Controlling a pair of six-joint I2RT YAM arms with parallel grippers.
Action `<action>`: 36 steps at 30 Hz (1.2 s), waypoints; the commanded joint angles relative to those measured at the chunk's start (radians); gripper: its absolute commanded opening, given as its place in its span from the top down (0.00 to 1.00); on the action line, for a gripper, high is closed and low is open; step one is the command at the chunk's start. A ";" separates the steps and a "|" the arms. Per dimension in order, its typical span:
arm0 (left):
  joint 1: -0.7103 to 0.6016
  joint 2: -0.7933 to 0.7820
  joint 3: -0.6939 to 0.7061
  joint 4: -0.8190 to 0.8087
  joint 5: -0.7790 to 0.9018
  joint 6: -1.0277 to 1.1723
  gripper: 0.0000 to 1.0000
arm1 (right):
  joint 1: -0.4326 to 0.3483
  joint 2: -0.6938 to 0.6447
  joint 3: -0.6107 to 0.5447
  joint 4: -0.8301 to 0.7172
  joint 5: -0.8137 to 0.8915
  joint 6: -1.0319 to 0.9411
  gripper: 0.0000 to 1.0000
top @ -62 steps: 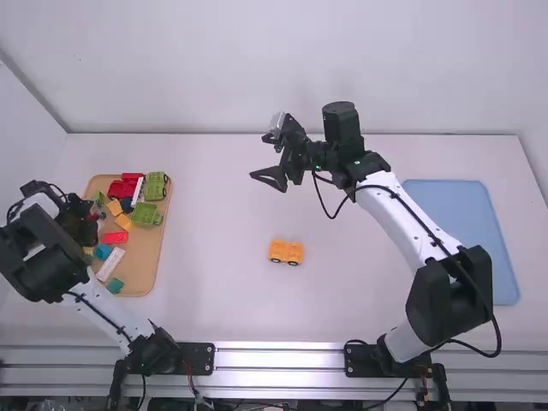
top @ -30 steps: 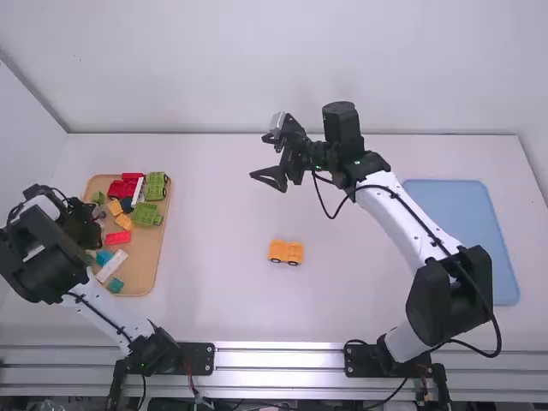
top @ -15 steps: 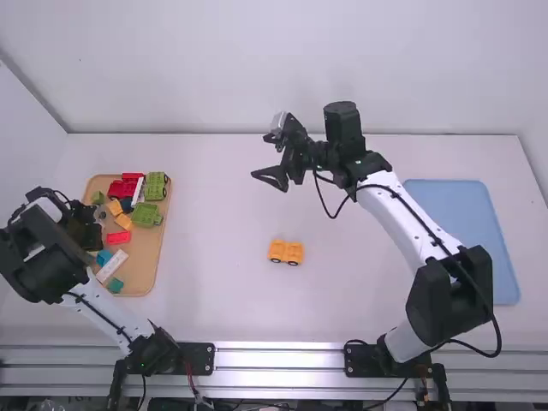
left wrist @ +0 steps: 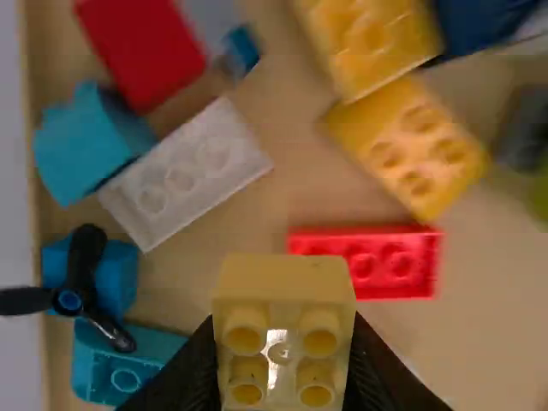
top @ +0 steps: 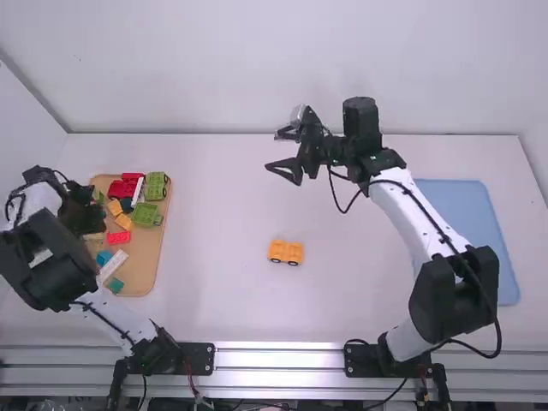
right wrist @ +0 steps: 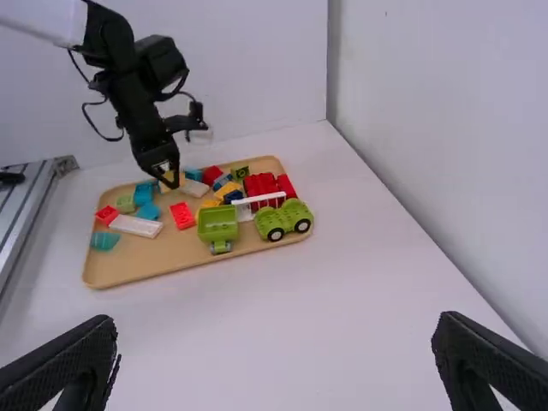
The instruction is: Assemble lego blocks to make yellow taxi
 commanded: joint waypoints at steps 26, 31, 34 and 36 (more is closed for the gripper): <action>-1.068 -0.070 -0.263 0.065 0.035 0.610 0.85 | -0.288 0.005 0.025 -0.142 -0.237 -0.032 0.02; -1.068 -0.070 -0.356 0.174 0.093 0.609 0.82 | -0.301 0.005 0.025 -0.155 -0.234 -0.042 0.02; -1.067 -0.070 -0.400 0.243 0.093 0.609 0.78 | -0.300 0.005 0.025 -0.158 -0.235 -0.054 0.02; -1.067 -0.070 -0.420 0.285 0.092 0.598 0.56 | -0.289 0.005 0.025 -0.156 -0.234 -0.054 0.02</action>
